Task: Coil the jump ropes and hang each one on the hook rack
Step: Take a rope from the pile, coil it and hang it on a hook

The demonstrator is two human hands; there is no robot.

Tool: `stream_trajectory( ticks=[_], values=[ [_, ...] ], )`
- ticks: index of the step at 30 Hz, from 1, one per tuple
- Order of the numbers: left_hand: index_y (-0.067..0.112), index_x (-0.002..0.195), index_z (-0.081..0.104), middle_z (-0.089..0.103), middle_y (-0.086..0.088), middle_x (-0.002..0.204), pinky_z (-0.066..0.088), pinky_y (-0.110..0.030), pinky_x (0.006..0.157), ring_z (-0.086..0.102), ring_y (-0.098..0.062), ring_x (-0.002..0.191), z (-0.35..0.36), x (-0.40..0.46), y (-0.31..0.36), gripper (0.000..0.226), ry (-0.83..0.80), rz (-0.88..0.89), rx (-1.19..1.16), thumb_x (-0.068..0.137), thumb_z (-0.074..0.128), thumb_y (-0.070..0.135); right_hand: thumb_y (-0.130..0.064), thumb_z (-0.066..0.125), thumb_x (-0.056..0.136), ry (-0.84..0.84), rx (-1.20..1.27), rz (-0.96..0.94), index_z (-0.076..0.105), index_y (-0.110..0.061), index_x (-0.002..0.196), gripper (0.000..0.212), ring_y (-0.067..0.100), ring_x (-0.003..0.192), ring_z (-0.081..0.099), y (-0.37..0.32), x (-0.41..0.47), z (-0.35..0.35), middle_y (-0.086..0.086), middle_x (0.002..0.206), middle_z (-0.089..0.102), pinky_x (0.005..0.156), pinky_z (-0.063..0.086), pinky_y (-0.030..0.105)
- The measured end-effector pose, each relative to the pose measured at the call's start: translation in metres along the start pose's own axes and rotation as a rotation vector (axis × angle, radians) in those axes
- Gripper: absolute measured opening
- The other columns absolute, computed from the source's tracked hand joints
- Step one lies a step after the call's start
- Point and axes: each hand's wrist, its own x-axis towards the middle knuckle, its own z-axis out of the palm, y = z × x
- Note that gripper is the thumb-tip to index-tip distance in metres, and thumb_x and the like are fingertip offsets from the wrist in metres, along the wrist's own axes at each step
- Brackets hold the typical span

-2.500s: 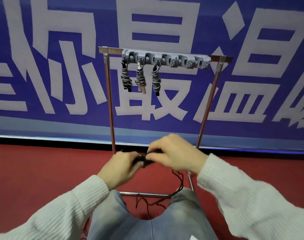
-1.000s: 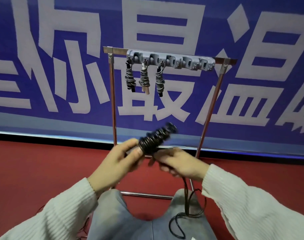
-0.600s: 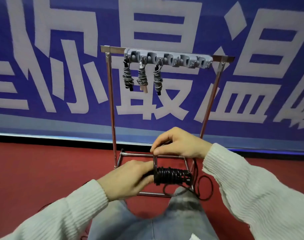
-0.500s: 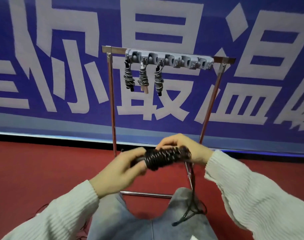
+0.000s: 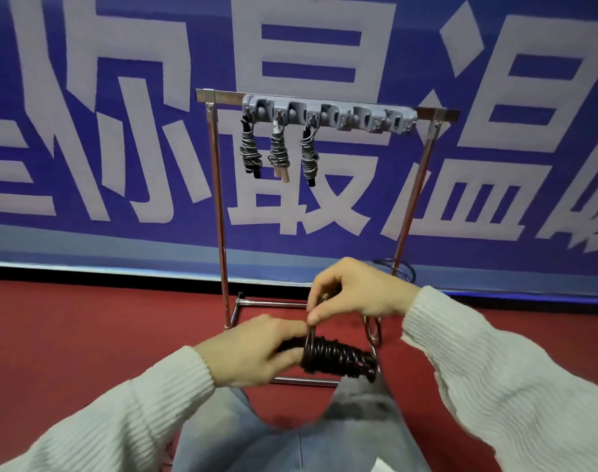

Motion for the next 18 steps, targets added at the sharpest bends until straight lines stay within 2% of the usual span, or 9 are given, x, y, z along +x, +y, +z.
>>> stream_trajectory(
  ticks=[3, 6, 8, 9, 12, 14, 16, 17, 18],
  values=[
    [-0.002, 0.101, 0.061, 0.053, 0.002, 0.07, 0.035, -0.021, 0.057, 0.042, -0.01, 0.061, -0.013, -0.015, -0.001, 0.029, 0.037, 0.082, -0.747, 0.102, 0.057, 0.026, -0.03, 0.071, 0.095, 0.046, 0.269, 0.02, 0.074, -0.025, 0.074, 0.022, 0.016, 0.063, 0.049, 0.016, -0.01, 0.007, 0.001, 0.067, 0.057, 0.063, 0.04, 0.031],
    [0.006, 0.101, 0.069, 0.046, 0.0, 0.063, 0.024, -0.02, 0.05, 0.026, -0.011, 0.054, -0.016, -0.014, -0.005, 0.033, 0.259, 0.054, -1.242, 0.089, 0.074, 0.037, -0.043, 0.058, 0.101, 0.007, 0.589, 0.114, 0.075, -0.027, 0.085, 0.028, 0.011, 0.048, 0.028, 0.022, -0.022, 0.034, 0.0, 0.059, 0.036, 0.045, 0.024, 0.021],
    [0.009, 0.102, 0.068, 0.044, 0.001, 0.064, 0.021, -0.018, 0.046, 0.022, -0.007, 0.052, -0.018, -0.007, -0.016, 0.034, 0.426, -0.014, -1.478, 0.082, 0.079, 0.035, -0.036, 0.049, 0.107, -0.014, 0.562, 0.135, 0.072, -0.021, 0.101, 0.027, 0.009, 0.048, 0.026, 0.022, -0.028, 0.048, -0.001, 0.06, 0.032, 0.043, 0.023, 0.02],
    [0.007, 0.103, 0.063, 0.043, -0.001, 0.065, 0.02, -0.018, 0.045, 0.022, -0.007, 0.05, -0.017, -0.005, -0.022, 0.034, 0.513, -0.09, -1.472, 0.084, 0.077, 0.031, -0.031, 0.049, 0.108, 0.022, 0.46, 0.124, 0.071, -0.019, 0.106, 0.026, 0.009, 0.049, 0.03, 0.022, -0.031, 0.049, -0.003, 0.061, 0.035, 0.045, 0.028, 0.019],
    [0.001, 0.095, 0.062, 0.051, -0.003, 0.064, 0.024, -0.023, 0.046, 0.032, -0.013, 0.049, -0.005, 0.005, -0.04, 0.02, 0.694, -0.41, -1.017, 0.102, 0.058, 0.02, -0.038, 0.051, 0.105, 0.072, -0.267, 0.063, 0.069, -0.027, 0.11, 0.022, 0.009, 0.064, 0.057, 0.015, -0.038, 0.034, -0.009, 0.071, 0.063, 0.066, 0.048, 0.029],
    [0.009, 0.088, 0.065, 0.061, 0.001, 0.063, 0.034, -0.029, 0.051, 0.051, -0.023, 0.056, 0.004, 0.012, -0.044, 0.021, 0.743, -0.518, -0.522, 0.102, 0.054, 0.021, -0.042, 0.047, 0.104, 0.033, -0.711, 0.014, 0.065, -0.03, 0.118, 0.026, 0.019, 0.088, 0.066, -0.002, -0.036, 0.022, -0.005, 0.094, 0.073, 0.08, 0.053, 0.039],
    [0.019, 0.1, 0.061, 0.07, -0.006, 0.083, 0.043, -0.036, 0.065, 0.065, -0.038, 0.08, 0.016, 0.017, -0.035, 0.018, 0.568, -0.577, 0.071, 0.101, 0.051, 0.034, -0.04, 0.049, 0.103, 0.049, -0.862, -0.04, 0.065, -0.036, 0.123, 0.026, 0.022, 0.096, 0.064, -0.019, -0.026, 0.008, -0.006, 0.101, 0.073, 0.08, 0.05, 0.038],
    [0.023, 0.107, 0.058, 0.071, -0.008, 0.094, 0.044, -0.038, 0.07, 0.066, -0.04, 0.09, 0.022, 0.018, -0.025, 0.02, 0.406, -0.553, 0.285, 0.101, 0.048, 0.04, -0.04, 0.054, 0.1, 0.049, -0.849, -0.055, 0.067, -0.039, 0.12, 0.024, 0.019, 0.095, 0.064, -0.023, -0.019, -0.001, -0.009, 0.1, 0.073, 0.077, 0.047, 0.035],
    [0.025, 0.109, 0.055, 0.071, -0.008, 0.099, 0.043, -0.038, 0.071, 0.066, -0.038, 0.094, 0.027, 0.018, -0.016, 0.021, 0.245, -0.459, 0.374, 0.102, 0.047, 0.043, -0.039, 0.062, 0.096, 0.024, -0.773, -0.045, 0.071, -0.039, 0.114, 0.02, 0.013, 0.092, 0.065, -0.024, -0.012, -0.009, -0.012, 0.097, 0.074, 0.076, 0.046, 0.034]
  ],
)
